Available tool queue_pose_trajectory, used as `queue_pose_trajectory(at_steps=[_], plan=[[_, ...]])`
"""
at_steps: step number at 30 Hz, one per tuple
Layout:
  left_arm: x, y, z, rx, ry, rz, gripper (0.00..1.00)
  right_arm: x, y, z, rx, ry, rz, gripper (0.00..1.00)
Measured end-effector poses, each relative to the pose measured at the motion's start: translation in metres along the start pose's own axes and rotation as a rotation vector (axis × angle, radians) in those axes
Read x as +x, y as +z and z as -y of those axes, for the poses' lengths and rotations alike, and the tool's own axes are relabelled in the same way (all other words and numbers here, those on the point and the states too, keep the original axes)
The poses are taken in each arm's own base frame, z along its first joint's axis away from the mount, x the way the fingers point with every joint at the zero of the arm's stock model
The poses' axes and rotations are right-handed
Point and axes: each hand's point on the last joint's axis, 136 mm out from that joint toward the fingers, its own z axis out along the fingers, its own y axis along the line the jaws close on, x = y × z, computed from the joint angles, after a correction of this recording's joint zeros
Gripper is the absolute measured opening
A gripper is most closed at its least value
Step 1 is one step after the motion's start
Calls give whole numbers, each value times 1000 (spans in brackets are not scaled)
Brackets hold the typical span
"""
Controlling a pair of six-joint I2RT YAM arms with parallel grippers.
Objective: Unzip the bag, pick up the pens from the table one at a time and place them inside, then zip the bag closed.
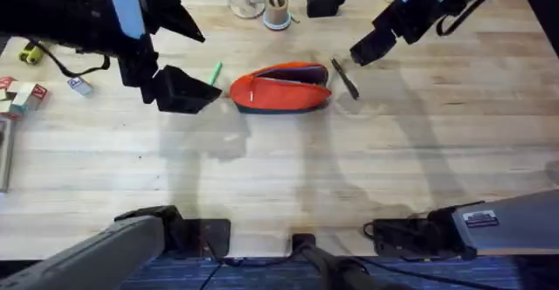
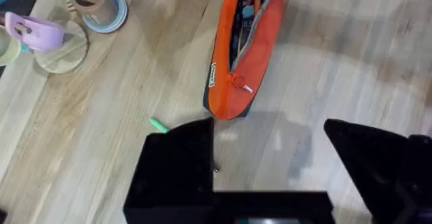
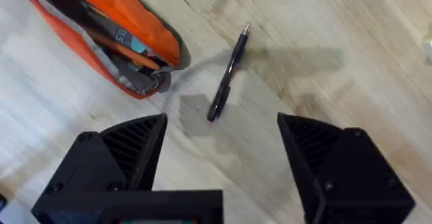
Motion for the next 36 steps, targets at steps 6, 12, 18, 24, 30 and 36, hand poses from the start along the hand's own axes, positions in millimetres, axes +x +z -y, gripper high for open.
queue_pose_trajectory(at_steps=[6, 12, 18, 24, 30, 36], plan=[[0, 0, 0, 0, 0, 0, 993, 0, 3, 1, -1, 53, -2, 996], [0, 0, 0, 0, 0, 0, 993, -3, 32, 12, -9, 185, -19, 996], [0, 0, 0, 0, 0, 0, 993, 1, 64, 20, -21, 301, -56, 997], [0, 0, 0, 0, 0, 0, 993, 2, 82, 27, -12, 340, -70, 997], [0, 0, 0, 0, 0, 0, 994, 11, 116, 42, 26, 368, -110, 997], [0, 0, 0, 0, 0, 0, 994, 16, 134, 44, 29, 373, -134, 997]])
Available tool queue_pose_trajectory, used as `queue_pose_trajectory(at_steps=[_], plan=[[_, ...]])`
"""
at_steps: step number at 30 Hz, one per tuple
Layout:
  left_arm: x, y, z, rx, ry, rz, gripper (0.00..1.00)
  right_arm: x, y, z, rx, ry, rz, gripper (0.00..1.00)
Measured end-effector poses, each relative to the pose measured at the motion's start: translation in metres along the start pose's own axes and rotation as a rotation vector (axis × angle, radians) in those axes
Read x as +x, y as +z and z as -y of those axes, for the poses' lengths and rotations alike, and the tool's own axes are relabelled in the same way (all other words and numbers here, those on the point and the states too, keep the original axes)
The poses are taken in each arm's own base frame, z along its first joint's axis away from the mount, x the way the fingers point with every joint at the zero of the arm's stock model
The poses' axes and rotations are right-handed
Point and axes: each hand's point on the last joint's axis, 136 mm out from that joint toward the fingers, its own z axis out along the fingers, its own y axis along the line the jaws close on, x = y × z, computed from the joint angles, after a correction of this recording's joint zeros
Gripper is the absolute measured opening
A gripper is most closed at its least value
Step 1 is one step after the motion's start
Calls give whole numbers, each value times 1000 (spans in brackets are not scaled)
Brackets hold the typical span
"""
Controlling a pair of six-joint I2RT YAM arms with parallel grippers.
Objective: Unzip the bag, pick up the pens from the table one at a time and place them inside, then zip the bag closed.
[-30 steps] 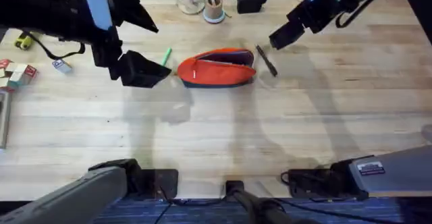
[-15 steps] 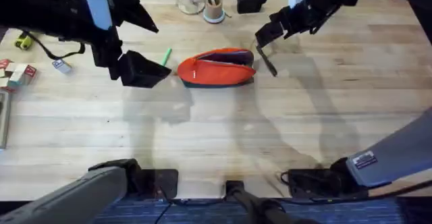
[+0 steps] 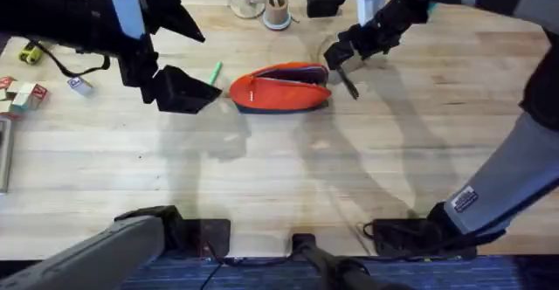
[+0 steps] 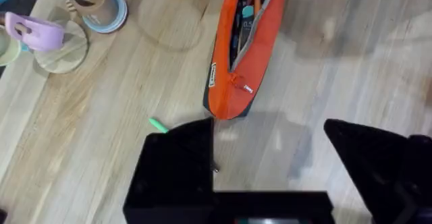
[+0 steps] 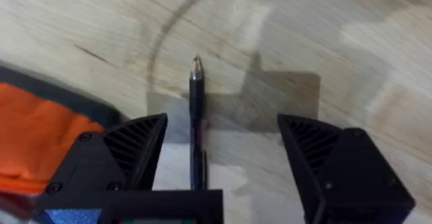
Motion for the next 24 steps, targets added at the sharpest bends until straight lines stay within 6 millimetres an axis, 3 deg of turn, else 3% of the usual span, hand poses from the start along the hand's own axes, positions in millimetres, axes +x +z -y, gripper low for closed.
queue_pose_trajectory(at_steps=[13, 16, 18, 24], plan=[[0, 0, 0, 0, 0, 0, 993, -13, 19, -14, 77, -76, 4, 971], [0, 0, 0, 0, 0, 0, 993, -15, 20, -15, 103, -89, -1, 818], [0, 0, 0, 0, 0, 0, 993, -16, 21, -17, 110, -97, 0, 635], [0, 0, 0, 0, 0, 0, 993, -18, 22, -23, 115, -108, 2, 309]])
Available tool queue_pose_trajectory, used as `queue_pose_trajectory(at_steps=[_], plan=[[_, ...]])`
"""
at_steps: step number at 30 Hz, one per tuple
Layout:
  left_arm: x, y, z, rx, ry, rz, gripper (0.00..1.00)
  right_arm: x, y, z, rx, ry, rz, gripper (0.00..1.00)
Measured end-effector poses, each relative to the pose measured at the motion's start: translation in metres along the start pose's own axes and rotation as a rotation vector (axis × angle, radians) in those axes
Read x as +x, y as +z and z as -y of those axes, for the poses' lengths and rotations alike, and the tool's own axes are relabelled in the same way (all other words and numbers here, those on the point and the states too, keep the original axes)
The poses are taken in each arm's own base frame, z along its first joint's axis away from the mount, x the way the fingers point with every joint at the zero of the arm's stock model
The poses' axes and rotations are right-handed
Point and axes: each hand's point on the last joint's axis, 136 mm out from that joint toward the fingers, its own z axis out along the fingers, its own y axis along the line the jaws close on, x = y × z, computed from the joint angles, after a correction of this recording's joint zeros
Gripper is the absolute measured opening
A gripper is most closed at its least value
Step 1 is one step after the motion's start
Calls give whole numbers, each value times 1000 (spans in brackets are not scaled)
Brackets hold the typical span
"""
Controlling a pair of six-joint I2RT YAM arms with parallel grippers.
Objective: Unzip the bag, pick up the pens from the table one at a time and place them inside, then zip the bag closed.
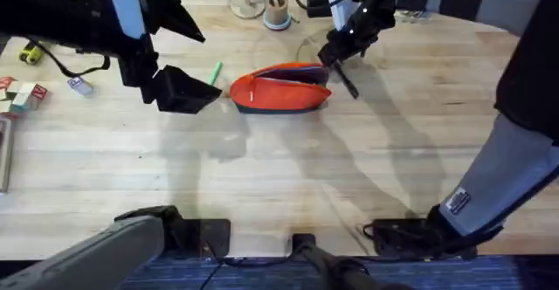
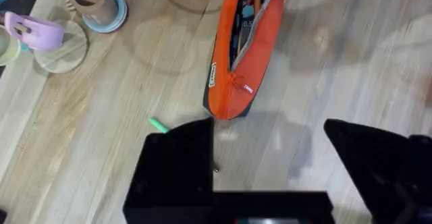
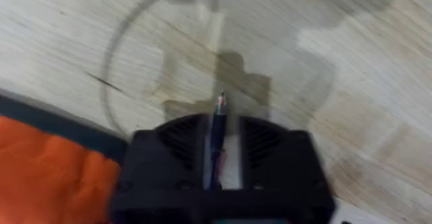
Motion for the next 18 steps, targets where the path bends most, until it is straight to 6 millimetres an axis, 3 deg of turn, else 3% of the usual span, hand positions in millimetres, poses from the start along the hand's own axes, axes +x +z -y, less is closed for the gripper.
queue_pose_trajectory(at_steps=[4, 12, 18], plan=[[0, 0, 0, 0, 0, 0, 993, -1, 0, 4, 16, 11, 3, 37], [0, 0, 0, 0, 0, 0, 993, 0, 0, 9, 68, 5, -7, 30], [0, 0, 0, 0, 0, 0, 993, 4, -5, 23, 159, -15, -28, 31]])
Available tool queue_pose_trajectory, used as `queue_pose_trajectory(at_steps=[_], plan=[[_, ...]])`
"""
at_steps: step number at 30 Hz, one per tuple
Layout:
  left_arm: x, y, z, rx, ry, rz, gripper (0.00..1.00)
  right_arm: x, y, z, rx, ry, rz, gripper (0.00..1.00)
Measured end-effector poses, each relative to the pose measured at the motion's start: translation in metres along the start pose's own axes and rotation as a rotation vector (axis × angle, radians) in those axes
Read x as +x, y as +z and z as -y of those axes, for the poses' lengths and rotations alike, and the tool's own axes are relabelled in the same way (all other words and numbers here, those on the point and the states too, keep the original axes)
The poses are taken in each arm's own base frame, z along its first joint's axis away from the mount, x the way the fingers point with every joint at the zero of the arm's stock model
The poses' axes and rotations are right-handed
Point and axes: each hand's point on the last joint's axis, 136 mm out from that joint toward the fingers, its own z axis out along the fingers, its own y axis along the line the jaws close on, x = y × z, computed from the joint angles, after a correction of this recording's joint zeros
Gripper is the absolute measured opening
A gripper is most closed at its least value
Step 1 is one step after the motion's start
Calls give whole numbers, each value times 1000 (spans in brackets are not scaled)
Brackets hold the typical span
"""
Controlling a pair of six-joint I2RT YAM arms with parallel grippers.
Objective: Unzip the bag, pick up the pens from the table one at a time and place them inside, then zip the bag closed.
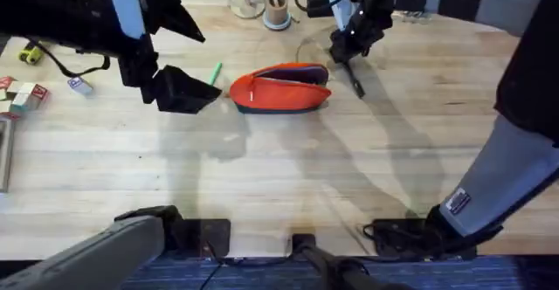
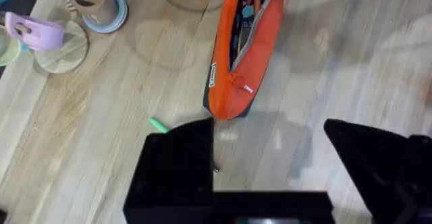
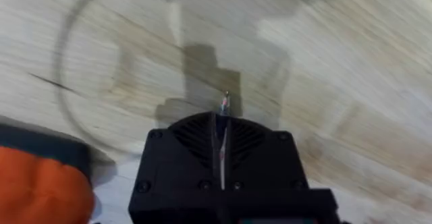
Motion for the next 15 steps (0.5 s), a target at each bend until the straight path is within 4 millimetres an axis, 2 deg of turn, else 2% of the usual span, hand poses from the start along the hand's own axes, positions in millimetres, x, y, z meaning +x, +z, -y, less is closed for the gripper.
queue_pose_trajectory(at_steps=[3, 6, 7, 8, 9, 15], plan=[[0, 0, 0, 0, 0, 0, 993, 0, -9, 8, 29, -1, 9, 31], [0, 0, 0, 0, 0, 0, 993, -7, -29, 17, 55, 6, 53, 31], [0, 0, 0, 0, 0, 0, 993, -14, -52, 23, 74, 11, 107, 31], [0, 0, 0, 0, 0, 0, 993, -17, -61, 25, 79, 11, 127, 31], [0, 0, 0, 0, 0, 0, 993, -23, -82, 26, 84, -12, 176, 31], [0, 0, 0, 0, 0, 0, 993, -32, -120, 4, -4, -124, 275, 31]])
